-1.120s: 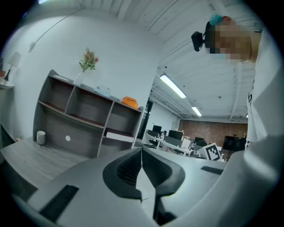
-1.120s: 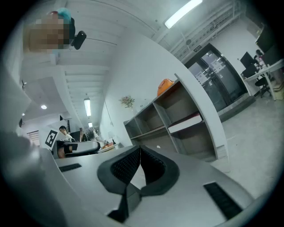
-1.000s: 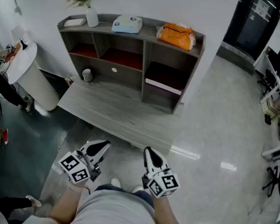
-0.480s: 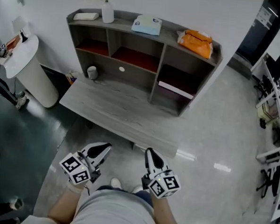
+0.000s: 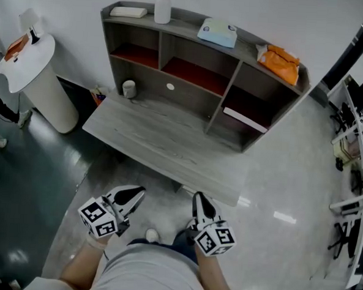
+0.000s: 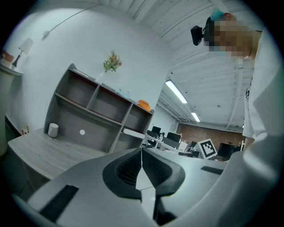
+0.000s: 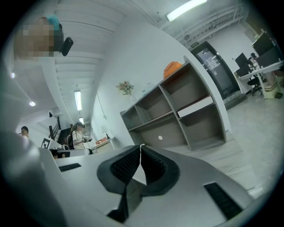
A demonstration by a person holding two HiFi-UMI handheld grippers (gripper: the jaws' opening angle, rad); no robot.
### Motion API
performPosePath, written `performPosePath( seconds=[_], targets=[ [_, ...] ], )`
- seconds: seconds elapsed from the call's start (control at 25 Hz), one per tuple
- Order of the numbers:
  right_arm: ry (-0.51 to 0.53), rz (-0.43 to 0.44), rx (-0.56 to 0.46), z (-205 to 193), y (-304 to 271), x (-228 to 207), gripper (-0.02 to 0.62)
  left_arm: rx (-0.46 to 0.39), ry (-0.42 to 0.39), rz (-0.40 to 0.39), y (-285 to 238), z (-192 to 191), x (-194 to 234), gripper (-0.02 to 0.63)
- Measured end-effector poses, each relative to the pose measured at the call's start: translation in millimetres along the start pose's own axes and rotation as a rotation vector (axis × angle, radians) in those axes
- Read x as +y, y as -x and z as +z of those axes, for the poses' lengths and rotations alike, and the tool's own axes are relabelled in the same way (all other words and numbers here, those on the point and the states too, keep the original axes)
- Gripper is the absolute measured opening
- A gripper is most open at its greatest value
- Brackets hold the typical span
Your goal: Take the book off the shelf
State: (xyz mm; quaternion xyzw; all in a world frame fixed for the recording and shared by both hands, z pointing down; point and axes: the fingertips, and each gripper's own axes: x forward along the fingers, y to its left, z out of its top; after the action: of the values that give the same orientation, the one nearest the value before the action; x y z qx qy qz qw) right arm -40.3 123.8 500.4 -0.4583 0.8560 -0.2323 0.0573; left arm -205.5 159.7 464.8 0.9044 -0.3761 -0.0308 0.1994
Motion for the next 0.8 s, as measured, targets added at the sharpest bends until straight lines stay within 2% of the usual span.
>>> performPosePath(
  seconds=[0.4,0.68,0.8],
  targets=[
    [-0.041,0.096,0.05,13.2,-65.5,-31.7,0.02,-0.006,0.012,0.127,-29.7,8.5,46.0,0.017],
    [-0.173,0.17,0.053,52.2,-119.5,-97.5,0.02,-0.011,0.008,0.206,-94.4,25.6,62.4,0.017],
    [-0.279,0.204,0.058,66.5,-139.5,-126.6,0.02,-0.008,0.003,0.241,-122.2,30.4,66.2,0.017]
  ],
)
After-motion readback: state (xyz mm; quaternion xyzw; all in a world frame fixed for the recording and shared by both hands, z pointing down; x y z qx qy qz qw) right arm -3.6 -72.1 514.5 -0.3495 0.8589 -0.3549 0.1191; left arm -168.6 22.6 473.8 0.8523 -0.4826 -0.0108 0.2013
